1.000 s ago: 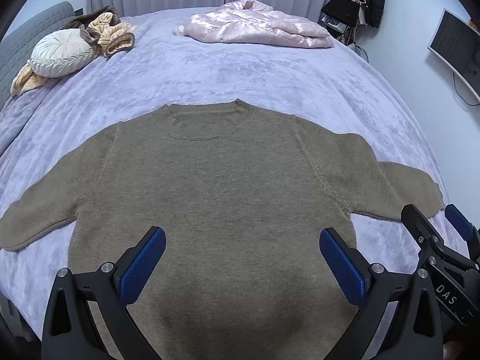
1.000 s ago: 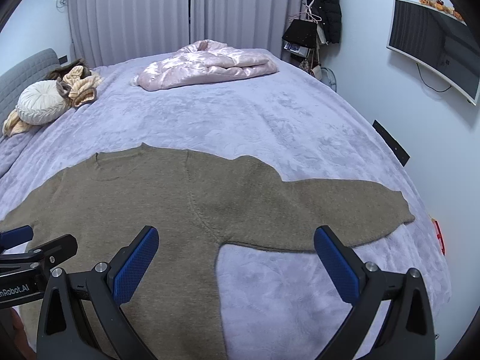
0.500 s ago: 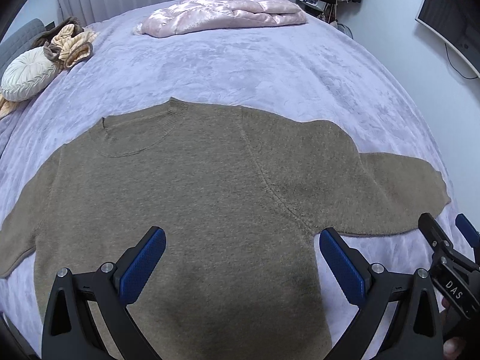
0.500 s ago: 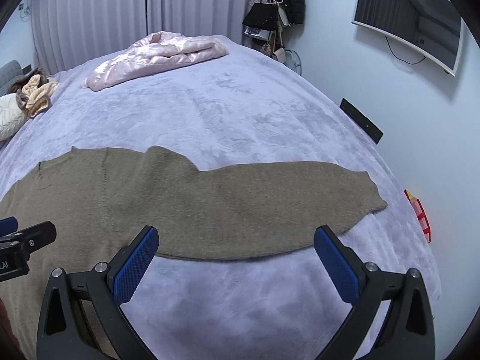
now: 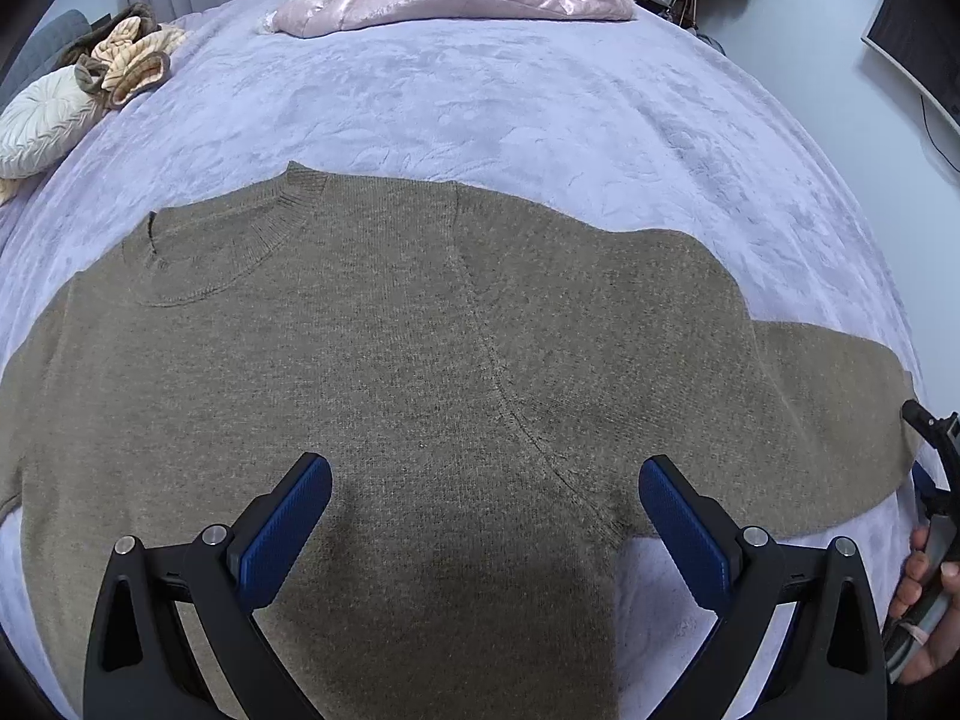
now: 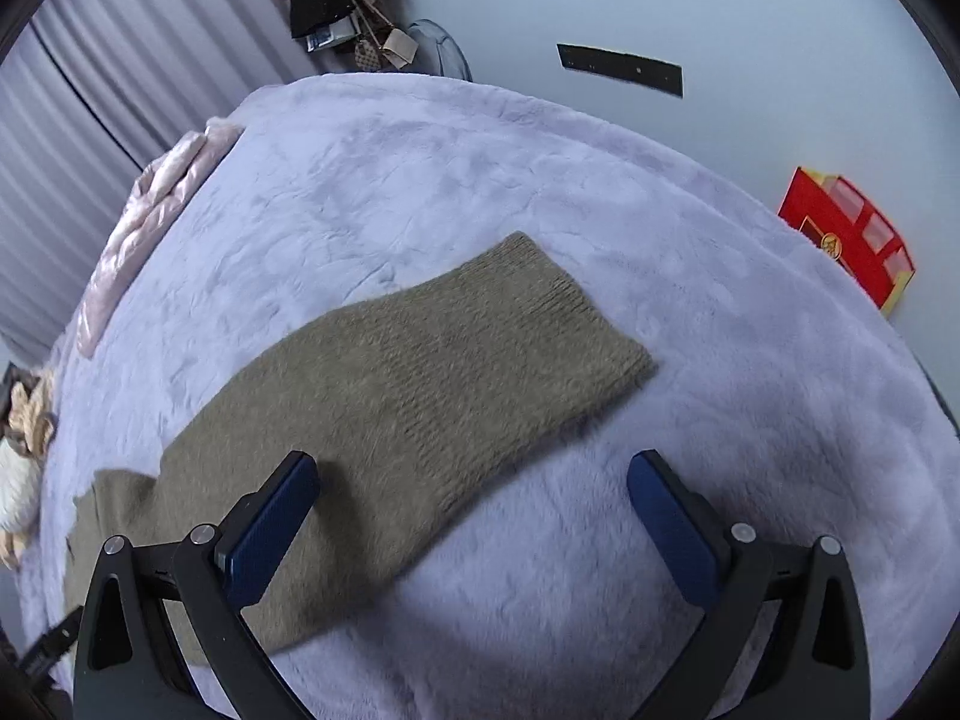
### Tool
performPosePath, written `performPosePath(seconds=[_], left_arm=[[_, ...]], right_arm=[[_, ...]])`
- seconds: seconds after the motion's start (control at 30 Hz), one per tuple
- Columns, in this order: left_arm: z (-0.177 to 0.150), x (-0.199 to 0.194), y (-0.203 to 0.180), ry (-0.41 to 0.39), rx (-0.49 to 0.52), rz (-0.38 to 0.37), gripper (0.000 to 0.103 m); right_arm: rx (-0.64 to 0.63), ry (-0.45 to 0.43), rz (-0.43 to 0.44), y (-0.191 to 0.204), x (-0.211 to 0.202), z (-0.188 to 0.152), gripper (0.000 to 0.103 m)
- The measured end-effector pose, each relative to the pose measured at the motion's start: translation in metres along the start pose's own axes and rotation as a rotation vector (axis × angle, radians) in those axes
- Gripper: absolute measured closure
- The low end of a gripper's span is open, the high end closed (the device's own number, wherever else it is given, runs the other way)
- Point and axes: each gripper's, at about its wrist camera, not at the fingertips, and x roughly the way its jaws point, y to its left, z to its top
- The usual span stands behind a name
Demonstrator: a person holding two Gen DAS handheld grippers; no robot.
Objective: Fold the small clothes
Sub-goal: 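Reach the right tool to a sweater sleeve cuff and grasp it, then lift the held sleeve and fold it across the sweater body with the right tool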
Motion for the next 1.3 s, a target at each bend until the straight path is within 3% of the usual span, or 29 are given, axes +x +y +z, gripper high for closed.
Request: performPosePath(seconds=[0.1, 0.13, 0.2, 0.27, 0.3, 0.33, 0.37, 0.53, 0.67, 0.77, 0.83, 0.93, 1.13, 1.3], left_arm=[[-0.001, 0.01, 0.0, 0.021, -0.007, 0.01, 0.0], [-0.001, 0.013, 0.0, 0.024, -0.009, 0.01, 0.0], [0.0, 0.017, 0.0, 0.028, -0.013, 0.013, 0.0], [0.003, 0.019, 0.0, 0.023, -0.019, 0.016, 0.0], [0.004, 0.02, 0.0, 0.021, -0.022, 0.017, 0.0], [0.005, 0.021, 0.002, 0.019, -0.026, 0.015, 0.0], [0.007, 0.021, 0.002, 0.018, -0.033, 0.015, 0.0], [0.014, 0.025, 0.002, 0.013, -0.058, -0.004, 0.0], [0.021, 0.039, -0.009, 0.037, -0.03, 0.021, 0.0], [0.021, 0.057, -0.019, 0.079, 0.037, 0.088, 0.0], [0.02, 0.057, -0.025, 0.056, 0.071, 0.107, 0.0], [0.021, 0.048, -0.02, 0.035, 0.054, 0.062, 0.0], [0.017, 0.043, 0.006, 0.045, 0.011, 0.069, 0.0], [0.006, 0.032, 0.035, 0.048, -0.028, 0.049, 0.0]], right_arm=[[0.019, -0.026, 0.072, -0.002, 0.007, 0.015, 0.001], [0.021, -0.033, 0.098, -0.001, 0.01, 0.02, 0.005], [0.01, -0.023, 0.134, 0.002, 0.018, 0.028, 0.027], [-0.006, 0.009, 0.156, 0.005, 0.023, 0.032, 0.064], [-0.015, 0.008, 0.156, 0.007, 0.023, 0.033, 0.07], [-0.023, -0.007, 0.144, 0.006, 0.02, 0.034, 0.091], [-0.026, -0.022, 0.145, 0.005, 0.014, 0.034, 0.096], [-0.035, -0.172, 0.155, -0.004, -0.04, 0.022, 0.096], [-0.012, -0.157, 0.113, -0.014, -0.038, 0.012, 0.096], [-0.006, -0.133, 0.045, -0.017, -0.028, 0.003, 0.096], [0.019, -0.153, 0.038, -0.022, -0.032, -0.003, 0.096], [0.017, -0.166, 0.018, -0.023, -0.038, -0.009, 0.096], [-0.025, -0.193, -0.006, -0.007, -0.061, -0.008, 0.096], [-0.138, -0.273, -0.014, 0.04, -0.101, -0.006, 0.096]])
